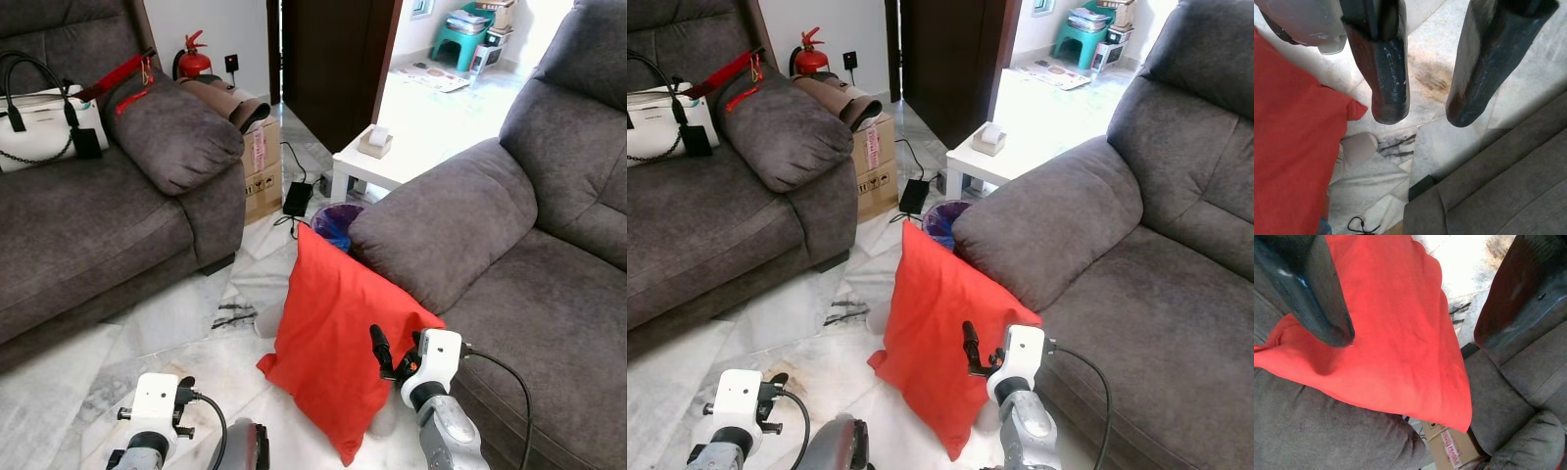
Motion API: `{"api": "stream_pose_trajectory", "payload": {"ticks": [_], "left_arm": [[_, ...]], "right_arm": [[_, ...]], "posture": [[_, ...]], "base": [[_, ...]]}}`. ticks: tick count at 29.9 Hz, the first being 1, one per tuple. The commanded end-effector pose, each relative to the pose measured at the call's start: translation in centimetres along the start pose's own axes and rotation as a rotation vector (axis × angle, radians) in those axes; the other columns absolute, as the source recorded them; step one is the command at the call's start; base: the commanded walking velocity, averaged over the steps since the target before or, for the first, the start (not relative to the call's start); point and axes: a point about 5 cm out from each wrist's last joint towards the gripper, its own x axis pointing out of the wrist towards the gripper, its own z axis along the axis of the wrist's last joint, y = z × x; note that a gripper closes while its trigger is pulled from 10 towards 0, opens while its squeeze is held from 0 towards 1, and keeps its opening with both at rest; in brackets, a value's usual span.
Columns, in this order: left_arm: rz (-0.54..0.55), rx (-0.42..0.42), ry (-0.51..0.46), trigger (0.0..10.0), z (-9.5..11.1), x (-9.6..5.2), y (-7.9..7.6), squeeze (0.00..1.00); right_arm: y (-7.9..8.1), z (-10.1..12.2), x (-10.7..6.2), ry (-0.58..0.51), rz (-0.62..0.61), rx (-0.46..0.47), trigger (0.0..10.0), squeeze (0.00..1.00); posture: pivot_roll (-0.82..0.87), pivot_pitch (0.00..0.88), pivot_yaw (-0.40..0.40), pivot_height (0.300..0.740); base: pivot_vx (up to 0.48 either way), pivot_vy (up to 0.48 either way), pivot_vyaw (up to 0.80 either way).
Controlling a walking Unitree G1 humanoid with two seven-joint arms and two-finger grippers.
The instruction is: Move the pillow to the sofa from floor
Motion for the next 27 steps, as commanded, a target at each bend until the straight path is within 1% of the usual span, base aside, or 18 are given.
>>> {"api": "stream_pose_trajectory", "payload": {"ticks": [1,27], "left_arm": [[0.001,-0.01,0.011,10.0,-0.37,-0.29,0.15,0.0],[0.0,-0.019,0.019,10.0,-0.55,-0.56,0.0,0.0]], "right_arm": [[-0.03,0.08,0.12,0.001,-0.009,0.01,10.0,0.0],[-0.75,0.46,0.16,-0.003,-0.041,-0.002,10.0,0.0]], "posture": [[0.09,0.116,-0.002,0.618],[0.1,0.135,-0.013,0.618]], "base": [[0.277,0.0,0.0],[0.31,0.0,0.0]]}}
